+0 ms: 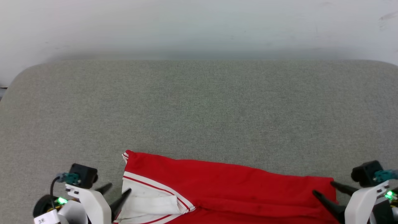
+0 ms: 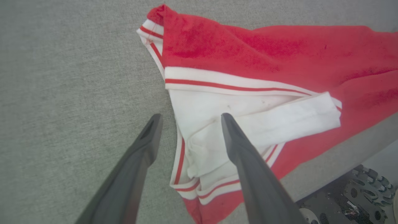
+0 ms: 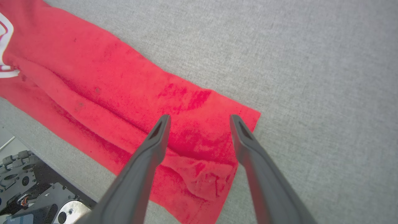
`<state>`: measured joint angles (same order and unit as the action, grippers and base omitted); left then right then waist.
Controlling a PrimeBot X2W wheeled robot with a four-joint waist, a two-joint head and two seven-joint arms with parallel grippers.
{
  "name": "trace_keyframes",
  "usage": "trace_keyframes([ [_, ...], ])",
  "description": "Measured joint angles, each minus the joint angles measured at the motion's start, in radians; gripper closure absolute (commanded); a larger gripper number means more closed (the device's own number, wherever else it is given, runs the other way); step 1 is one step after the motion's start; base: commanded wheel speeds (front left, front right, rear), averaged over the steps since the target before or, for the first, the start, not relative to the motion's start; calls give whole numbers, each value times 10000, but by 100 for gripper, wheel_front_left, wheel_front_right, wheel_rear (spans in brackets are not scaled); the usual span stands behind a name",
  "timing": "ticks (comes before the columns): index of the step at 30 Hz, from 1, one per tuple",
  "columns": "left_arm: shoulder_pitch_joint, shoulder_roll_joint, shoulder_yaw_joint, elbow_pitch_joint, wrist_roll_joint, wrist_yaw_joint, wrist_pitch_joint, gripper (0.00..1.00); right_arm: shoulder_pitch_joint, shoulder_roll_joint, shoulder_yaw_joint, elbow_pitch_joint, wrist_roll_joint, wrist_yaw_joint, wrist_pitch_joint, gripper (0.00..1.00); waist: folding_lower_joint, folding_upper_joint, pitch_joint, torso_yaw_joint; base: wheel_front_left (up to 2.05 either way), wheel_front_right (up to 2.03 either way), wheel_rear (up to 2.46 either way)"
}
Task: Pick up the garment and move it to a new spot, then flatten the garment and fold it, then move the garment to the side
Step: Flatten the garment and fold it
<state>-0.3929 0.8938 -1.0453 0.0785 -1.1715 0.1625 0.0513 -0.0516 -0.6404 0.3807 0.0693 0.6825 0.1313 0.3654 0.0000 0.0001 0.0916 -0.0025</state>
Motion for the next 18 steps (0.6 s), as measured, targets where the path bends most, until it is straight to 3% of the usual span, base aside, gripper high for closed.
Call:
trace_keyframes([
  [4, 98, 222, 276, -353, 458, 610, -915, 0, 76, -148, -646, -692, -35, 0, 140, 0, 0, 0, -134, 51, 0, 0, 0],
  [10, 357, 107, 890, -740, 813, 1630, -2433, 0, 286, -251, -1684, -1032, -115, 0, 890, 0, 0, 0, -258, 178, 0, 0, 0],
  [11, 521, -40, 1235, -779, 1085, 2144, -2892, 0, 546, -282, -2088, -917, 10, -2, 1630, 0, 0, 0, -262, 272, 0, 0, 0],
  [18, 1077, -669, 2727, -1005, 2360, 2982, -3114, 0, 1150, -274, -2744, -362, 330, -2, 2844, 0, 0, 0, -152, 565, 0, 0, 0],
])
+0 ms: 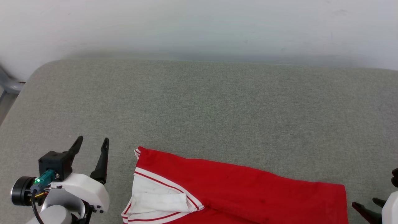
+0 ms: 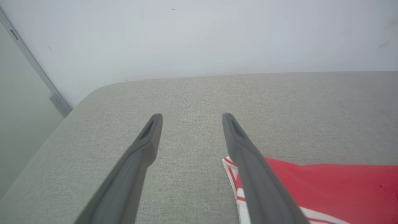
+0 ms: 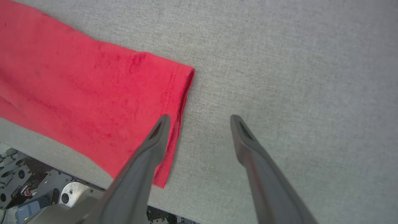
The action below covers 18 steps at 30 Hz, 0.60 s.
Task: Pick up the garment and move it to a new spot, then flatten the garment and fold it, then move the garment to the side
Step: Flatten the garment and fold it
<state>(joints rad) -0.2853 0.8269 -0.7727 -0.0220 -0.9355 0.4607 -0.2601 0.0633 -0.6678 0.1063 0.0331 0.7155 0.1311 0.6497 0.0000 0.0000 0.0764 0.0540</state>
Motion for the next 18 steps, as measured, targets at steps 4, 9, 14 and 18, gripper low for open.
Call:
trace_keyframes([
  [4, 718, -614, 1200, -232, 1127, 324, 0, 0, 97, 228, -33, 270, 63, 0, 211, 0, 1, 0, 122, 187, 0, 0, 0],
  [9, 1780, -1534, 2633, -430, 2203, 349, 0, 0, 79, 554, 173, 585, 88, 0, 334, 0, 1, 0, 250, 395, 0, 0, 0],
  [14, 2610, -2518, 3887, -525, 3254, 31, 0, 0, -92, 759, 531, 976, 226, 0, 270, 0, 1, 0, 362, 576, 0, 0, 0],
  [18, 3101, -3388, 4661, -539, 4211, -422, -2, 0, -388, 777, 859, 1348, 330, 0, 81, 0, 0, 0, 458, 672, 0, 0, 0],
])
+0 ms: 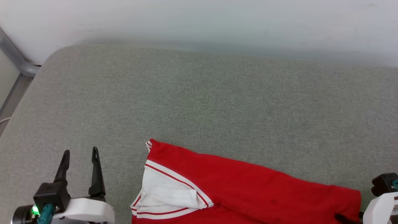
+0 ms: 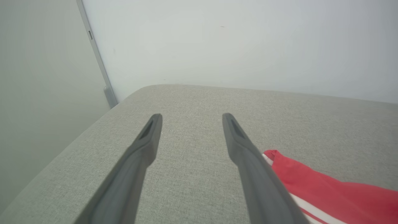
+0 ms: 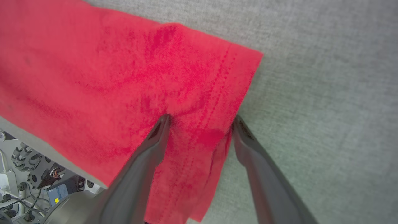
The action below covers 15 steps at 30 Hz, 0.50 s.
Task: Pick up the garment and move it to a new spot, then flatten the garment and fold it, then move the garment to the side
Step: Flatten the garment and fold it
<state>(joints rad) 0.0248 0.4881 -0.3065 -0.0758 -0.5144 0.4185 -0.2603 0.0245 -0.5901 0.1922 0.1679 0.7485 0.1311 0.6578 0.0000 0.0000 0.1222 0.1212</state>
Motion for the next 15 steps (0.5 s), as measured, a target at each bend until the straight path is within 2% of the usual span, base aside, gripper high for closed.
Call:
trace_keyframes([
  [4, 353, -915, 646, 10, 1193, -420, 2, 0, -200, -56, 441, 408, 92, -4, -79, 0, 0, 0, 73, 80, 0, 0, 0],
  [9, 634, -1902, 1421, 10, 2445, -746, 0, 0, -307, -196, 895, 698, 217, -40, -334, 0, -1, 0, 83, 171, 0, 0, 0],
  [10, 692, -2033, 1542, 6, 2702, -807, 0, 0, -347, -230, 988, 740, 263, -52, -403, 35, 0, 0, 72, 174, 0, 0, 0],
  [11, 754, -2130, 1649, 25, 2899, -909, 0, 0, -363, -251, 1058, 779, 278, -58, -476, 78, -1, 0, 60, 174, 0, 0, 0],
  [12, 797, -2265, 1764, 25, 3028, -972, 0, 0, -382, -270, 1135, 817, 314, -67, -543, 100, 0, 0, 44, 173, 0, 0, 0],
  [15, 908, -2529, 2071, 40, 3463, -1214, 2, 0, -455, -263, 1348, 874, 389, -42, -813, 100, -1, 0, -14, 135, 0, 0, 0],
])
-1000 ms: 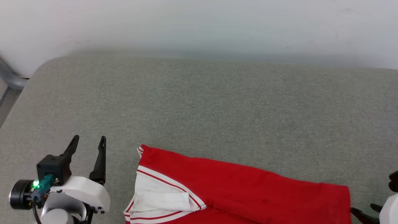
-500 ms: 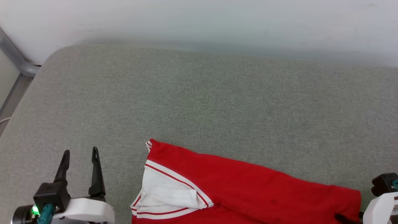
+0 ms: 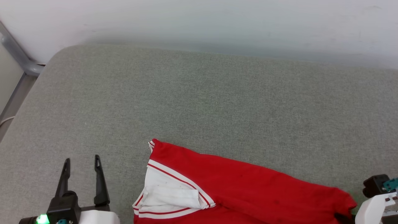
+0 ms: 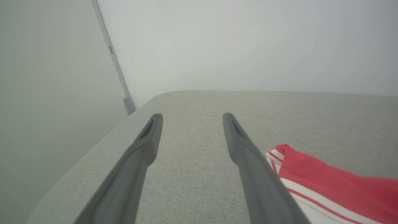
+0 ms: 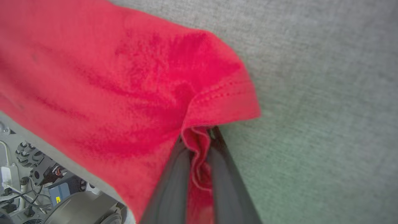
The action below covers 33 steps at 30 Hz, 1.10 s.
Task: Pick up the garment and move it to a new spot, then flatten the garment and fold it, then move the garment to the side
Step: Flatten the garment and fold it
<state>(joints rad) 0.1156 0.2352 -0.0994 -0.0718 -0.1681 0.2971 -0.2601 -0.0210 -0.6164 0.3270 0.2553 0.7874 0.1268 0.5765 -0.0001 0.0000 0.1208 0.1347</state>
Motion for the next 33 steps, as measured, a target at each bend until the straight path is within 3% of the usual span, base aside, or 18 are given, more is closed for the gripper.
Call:
trace_keyframes([
  [6, 194, -405, 556, -163, 416, -529, -2, 0, -67, -155, -98, 119, 284, 52, -397, 100, 1, 0, -168, -151, 0, 0, 0],
  [14, 298, -871, 869, -293, 821, -1131, -2, 0, -73, -966, -1078, 631, 479, 50, -585, 100, 1, 0, -289, -300, 0, 0, 0],
  [24, 305, -1216, 869, -176, 1187, -1661, -2, 0, -409, -1532, -2067, 2366, -100, 48, -742, 100, 1, 0, -330, -404, 0, 0, 0],
  [29, 310, -1281, 880, -105, 1248, -1739, -2, 0, -403, -1446, -2031, 2094, -31, 46, -740, 100, 1, 0, -399, -475, 0, 0, 0],
  [33, 448, -1356, 918, -44, 1304, -1825, -2, 0, 122, -1496, -1933, 853, 165, 46, -648, 100, 1, 0, -531, -524, 0, 0, 0],
])
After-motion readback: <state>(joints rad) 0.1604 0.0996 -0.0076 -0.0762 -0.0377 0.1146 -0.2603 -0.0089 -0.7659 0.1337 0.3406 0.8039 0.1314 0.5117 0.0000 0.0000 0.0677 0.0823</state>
